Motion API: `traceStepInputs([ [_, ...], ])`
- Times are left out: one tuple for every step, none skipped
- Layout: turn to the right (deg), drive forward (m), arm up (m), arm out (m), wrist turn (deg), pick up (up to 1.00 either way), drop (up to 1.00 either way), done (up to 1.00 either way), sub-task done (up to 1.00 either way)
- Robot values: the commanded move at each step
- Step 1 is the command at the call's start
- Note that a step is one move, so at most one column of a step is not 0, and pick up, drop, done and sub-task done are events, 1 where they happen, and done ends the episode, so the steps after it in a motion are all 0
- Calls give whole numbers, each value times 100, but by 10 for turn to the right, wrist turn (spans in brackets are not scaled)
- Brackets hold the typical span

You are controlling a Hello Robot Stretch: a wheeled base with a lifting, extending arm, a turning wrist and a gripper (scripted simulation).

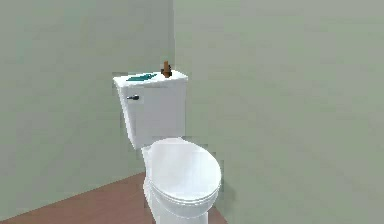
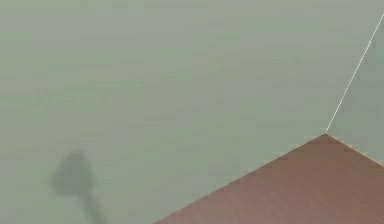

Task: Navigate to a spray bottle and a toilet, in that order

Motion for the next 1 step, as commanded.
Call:
traceStepInputs([
  [0, 0, 0, 0, 0, 0, 0, 100, 0],
])
